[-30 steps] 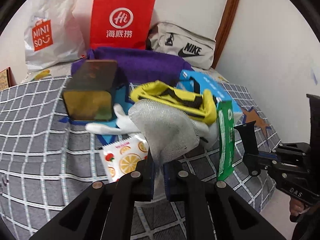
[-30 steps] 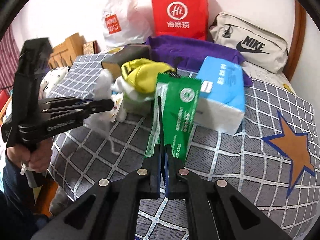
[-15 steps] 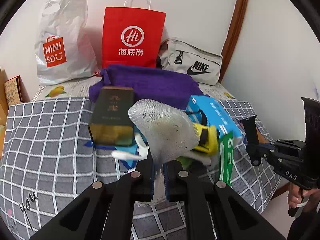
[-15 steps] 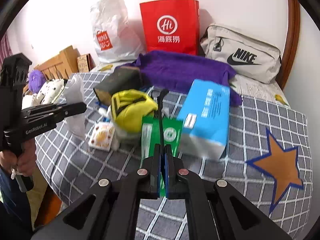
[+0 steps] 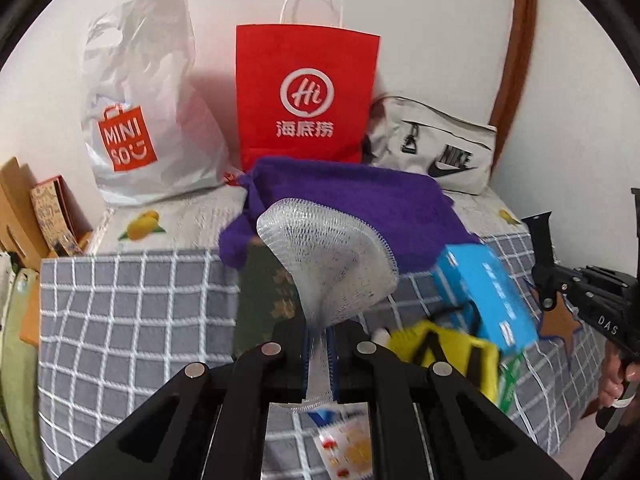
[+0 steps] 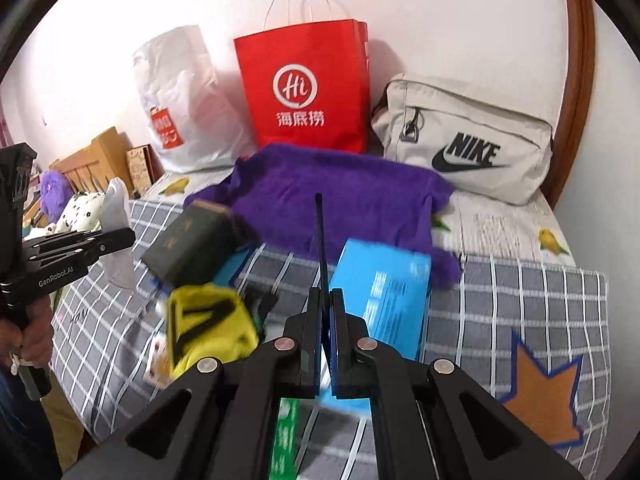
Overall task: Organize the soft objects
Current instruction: 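Lift and carry the mesh bag and black strap over the purple towel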
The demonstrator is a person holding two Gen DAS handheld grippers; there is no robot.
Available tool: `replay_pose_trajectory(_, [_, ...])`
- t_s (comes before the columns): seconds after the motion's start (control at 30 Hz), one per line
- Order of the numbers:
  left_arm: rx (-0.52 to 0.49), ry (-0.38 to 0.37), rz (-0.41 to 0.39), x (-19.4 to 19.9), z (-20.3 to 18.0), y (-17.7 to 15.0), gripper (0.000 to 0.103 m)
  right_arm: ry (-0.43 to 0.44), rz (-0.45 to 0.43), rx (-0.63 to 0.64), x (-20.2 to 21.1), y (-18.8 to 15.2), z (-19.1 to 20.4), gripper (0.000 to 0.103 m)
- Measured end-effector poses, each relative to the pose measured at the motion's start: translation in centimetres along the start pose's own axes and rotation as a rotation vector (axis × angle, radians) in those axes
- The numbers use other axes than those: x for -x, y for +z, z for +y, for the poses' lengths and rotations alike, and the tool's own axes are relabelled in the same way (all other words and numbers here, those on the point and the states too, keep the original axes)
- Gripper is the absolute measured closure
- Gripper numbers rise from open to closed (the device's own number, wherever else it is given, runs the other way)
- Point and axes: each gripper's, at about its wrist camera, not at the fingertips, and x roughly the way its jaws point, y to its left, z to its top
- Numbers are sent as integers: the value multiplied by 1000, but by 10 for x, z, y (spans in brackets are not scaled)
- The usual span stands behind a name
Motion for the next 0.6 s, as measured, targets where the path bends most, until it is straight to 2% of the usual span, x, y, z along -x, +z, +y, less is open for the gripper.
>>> replay_pose_trajectory(0.27, [1, 86, 14, -25, 8, 45, 95, -13, -25, 5, -26, 49, -14, 100])
replay_pose_trajectory(0.6, [21, 89, 19, -65, 13, 94, 95, -29, -35, 8, -60, 99, -34, 100])
